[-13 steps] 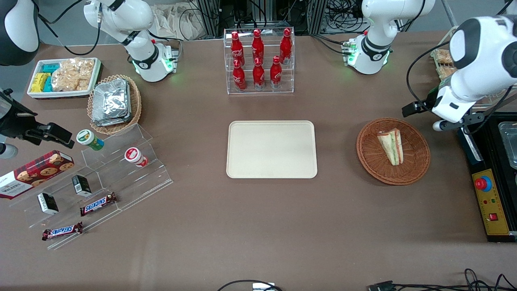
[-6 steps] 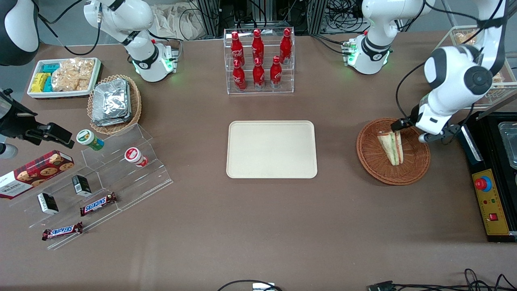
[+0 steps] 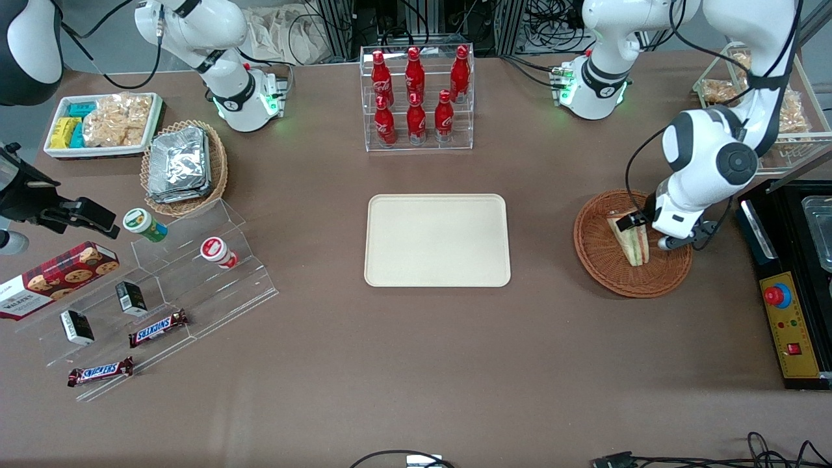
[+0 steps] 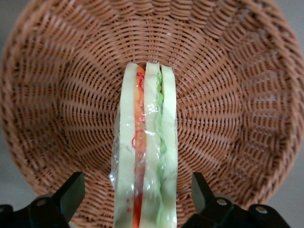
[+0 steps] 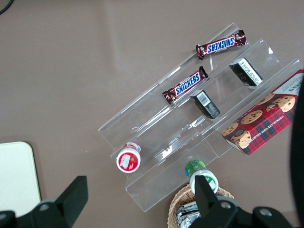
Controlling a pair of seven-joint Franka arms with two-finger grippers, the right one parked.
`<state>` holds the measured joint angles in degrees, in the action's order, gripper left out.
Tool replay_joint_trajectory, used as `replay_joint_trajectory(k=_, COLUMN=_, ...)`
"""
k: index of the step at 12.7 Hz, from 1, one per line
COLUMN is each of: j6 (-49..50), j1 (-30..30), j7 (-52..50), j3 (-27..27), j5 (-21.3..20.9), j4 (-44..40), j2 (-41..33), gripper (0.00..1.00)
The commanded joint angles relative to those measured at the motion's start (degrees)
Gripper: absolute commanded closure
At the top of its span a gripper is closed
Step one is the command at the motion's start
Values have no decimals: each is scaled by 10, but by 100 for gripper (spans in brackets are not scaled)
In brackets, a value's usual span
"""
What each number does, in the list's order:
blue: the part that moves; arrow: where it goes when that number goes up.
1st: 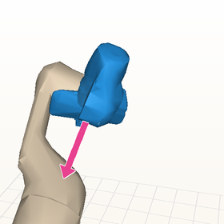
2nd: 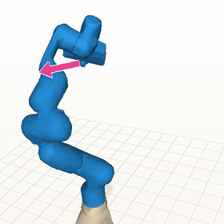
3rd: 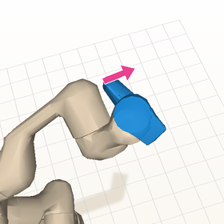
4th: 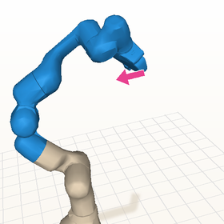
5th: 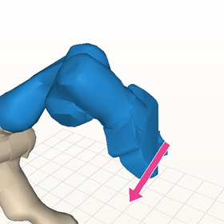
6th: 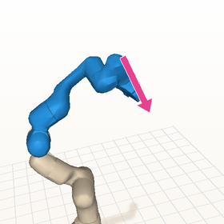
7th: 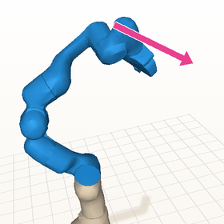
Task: Place sandwich from basket to tray
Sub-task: 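Close the left gripper on the sandwich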
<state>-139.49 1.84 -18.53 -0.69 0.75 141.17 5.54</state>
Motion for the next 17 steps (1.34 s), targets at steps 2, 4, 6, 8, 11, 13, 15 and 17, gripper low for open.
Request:
replay_joint_trajectory(k=2, j6=-22, j1=-3, j7=-18, j3=-2, j5=-20, j4=-7, j2=29, gripper=1)
replay_joint_trajectory(k=4, j6=-29, j1=-3, j7=-17, j3=-2, j5=-22, j4=-8, j2=37, gripper=12)
replay_joint_trajectory(k=6, j6=-31, j1=-3, j7=-17, j3=-2, j5=-52, j4=-8, j2=38, gripper=100)
replay_joint_trajectory(k=8, j6=-30, j1=-3, j7=-17, j3=-2, j5=-54, j4=-9, j2=38, gripper=100)
replay_joint_trajectory(k=11, j6=3, j1=-3, j7=-15, j3=-4, j5=-54, j4=-12, j2=5, gripper=100)
replay_joint_trajectory(k=13, j6=89, j1=-16, j7=-15, j3=-16, j5=-56, j4=-29, j2=-53, gripper=100)
replay_joint_trajectory(k=15, j6=205, j1=-23, j7=-8, j3=-23, j5=-56, j4=-67, j2=-116, gripper=100)
replay_joint_trajectory(k=17, j6=346, j1=-23, j7=-5, j3=-49, j5=-57, j4=-151, j2=-154, gripper=100)
